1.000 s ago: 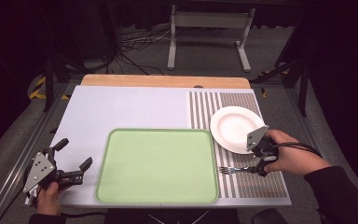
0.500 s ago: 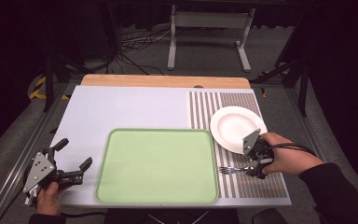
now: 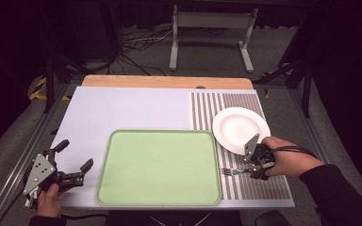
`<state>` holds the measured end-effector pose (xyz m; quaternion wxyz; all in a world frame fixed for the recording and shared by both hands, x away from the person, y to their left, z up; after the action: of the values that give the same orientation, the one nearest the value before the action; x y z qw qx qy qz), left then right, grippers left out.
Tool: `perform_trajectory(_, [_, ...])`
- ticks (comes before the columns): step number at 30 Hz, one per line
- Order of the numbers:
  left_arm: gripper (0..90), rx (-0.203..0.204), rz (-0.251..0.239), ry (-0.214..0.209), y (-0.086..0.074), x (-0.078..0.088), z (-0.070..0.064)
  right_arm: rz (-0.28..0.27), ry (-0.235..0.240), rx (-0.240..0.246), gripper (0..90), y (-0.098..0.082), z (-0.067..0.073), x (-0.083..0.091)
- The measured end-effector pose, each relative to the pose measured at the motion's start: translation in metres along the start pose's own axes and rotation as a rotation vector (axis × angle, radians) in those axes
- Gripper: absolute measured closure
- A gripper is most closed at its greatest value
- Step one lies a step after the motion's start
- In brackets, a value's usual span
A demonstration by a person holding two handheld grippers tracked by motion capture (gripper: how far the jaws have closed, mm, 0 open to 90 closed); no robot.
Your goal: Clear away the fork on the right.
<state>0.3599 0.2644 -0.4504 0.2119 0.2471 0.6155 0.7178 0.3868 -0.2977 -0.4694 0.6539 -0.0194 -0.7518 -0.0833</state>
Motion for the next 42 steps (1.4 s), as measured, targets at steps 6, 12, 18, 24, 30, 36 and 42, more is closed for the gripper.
perform_trajectory(6, [0.3, -0.002, 0.000, 0.000, 0.000, 0.000, 0.000, 0.030, 0.010, 0.021, 47.8, -0.003, -0.001, -0.005])
perform_trajectory(12, [0.2, 0.000, 0.000, 0.000, 0.000, 0.000, 0.000, 0.085, 0.030, 0.065, 63.0, -0.004, 0.000, -0.009])
perform_trajectory(18, [0.3, -0.002, 0.000, 0.000, 0.000, 0.000, 0.001, 0.135, 0.048, 0.112, 75.8, -0.003, -0.001, -0.012])
perform_trajectory(24, [0.3, 0.001, -0.001, 0.000, 0.000, 0.000, 0.000, 0.140, 0.061, 0.120, 76.8, -0.003, 0.000, -0.013])
perform_trajectory(30, [0.3, 0.000, -0.001, -0.001, 0.000, 0.000, 0.000, 0.147, 0.054, 0.124, 77.1, -0.003, 0.000, -0.013])
perform_trajectory(36, [0.3, 0.002, -0.003, 0.002, 0.000, 0.000, 0.001, 0.138, 0.066, 0.102, 77.5, -0.003, 0.001, -0.012])
perform_trajectory(42, [0.3, 0.000, 0.001, -0.001, 0.000, 0.000, 0.000, 0.106, 0.058, 0.094, 77.5, 0.003, 0.005, -0.003])
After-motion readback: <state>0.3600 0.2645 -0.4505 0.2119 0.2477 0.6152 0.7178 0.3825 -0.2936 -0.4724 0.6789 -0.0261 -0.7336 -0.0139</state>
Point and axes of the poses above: each handheld gripper's, and its own axes: x roughly backward along the jaws, y roughly out of its top, z roughly to its left, the point moved 7 cm from there along -x, roughly forward along the jaws, and after that the axes turned 3 degrees about -y, right-handed, at the moved point
